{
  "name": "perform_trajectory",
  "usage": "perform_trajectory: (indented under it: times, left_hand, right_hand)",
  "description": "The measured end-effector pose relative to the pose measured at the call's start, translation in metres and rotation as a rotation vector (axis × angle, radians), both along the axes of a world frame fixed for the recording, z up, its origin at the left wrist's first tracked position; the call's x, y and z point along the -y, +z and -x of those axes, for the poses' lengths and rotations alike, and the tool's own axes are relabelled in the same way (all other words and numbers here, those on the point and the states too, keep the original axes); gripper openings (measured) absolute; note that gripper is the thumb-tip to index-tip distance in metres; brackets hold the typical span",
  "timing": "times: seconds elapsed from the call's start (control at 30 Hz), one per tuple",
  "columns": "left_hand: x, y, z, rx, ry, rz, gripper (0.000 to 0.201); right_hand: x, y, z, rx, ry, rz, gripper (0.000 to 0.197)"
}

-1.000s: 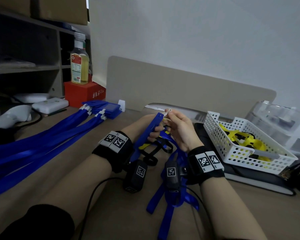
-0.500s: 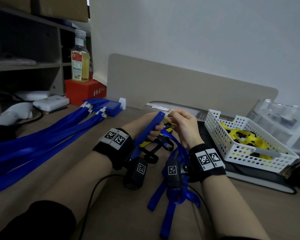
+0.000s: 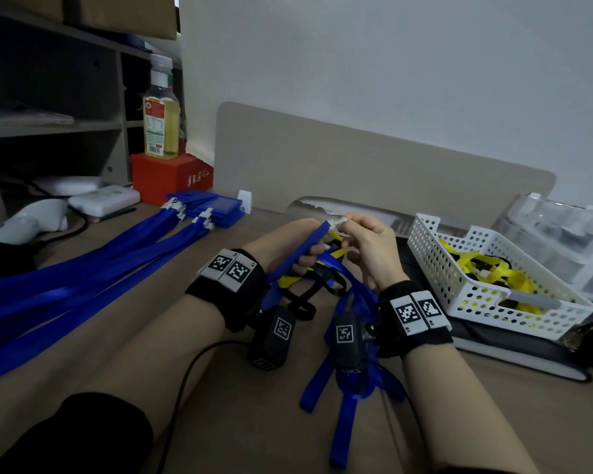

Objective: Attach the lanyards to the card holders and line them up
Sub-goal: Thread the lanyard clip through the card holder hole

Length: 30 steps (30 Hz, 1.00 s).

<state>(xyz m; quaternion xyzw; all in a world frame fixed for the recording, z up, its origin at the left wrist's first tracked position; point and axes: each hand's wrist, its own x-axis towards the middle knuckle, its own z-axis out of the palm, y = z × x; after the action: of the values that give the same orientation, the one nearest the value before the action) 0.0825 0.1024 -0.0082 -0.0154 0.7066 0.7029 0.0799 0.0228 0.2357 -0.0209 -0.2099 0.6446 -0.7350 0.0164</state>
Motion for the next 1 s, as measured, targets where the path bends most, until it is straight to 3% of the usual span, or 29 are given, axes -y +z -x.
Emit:
perform_trajectory:
  times: [0.33,0.4,0.5,0.57,0.73,1.0]
  left_hand:
    - [-0.003,0.001,-0.004,-0.012,0.017,0.013,0.042]
    - [-0.003,-0.002,-0.001,-0.078,0.102,0.103,0.032]
    - [0.001,-0.004,0.001,-0.238,0.358,0.365,0.020]
    - [0.008,-0.003,0.004,-0.310,0.484,0.429,0.024]
    - [0.019,0.002,0.006,-0.419,0.491,0.605,0.031]
    - [0.020,0.000,0.008,-0.440,0.495,0.606,0.030]
  right_hand:
    - [0.004,0.000,0.001,-0.077,-0.135,-0.021,0.012]
    - [0.004,-0.002,0.005,-0.106,-0.190,-0.037,0.016]
    - [0.002,-0.004,0.012,-0.112,-0.239,-0.016,0.020]
    - [0.001,-0.005,0.012,-0.139,-0.213,0.021,0.020]
    - [0.002,-0.003,0.004,-0.254,-0.021,0.021,0.024]
    - [0.005,-0.005,0.006,-0.298,0.073,-0.056,0.026]
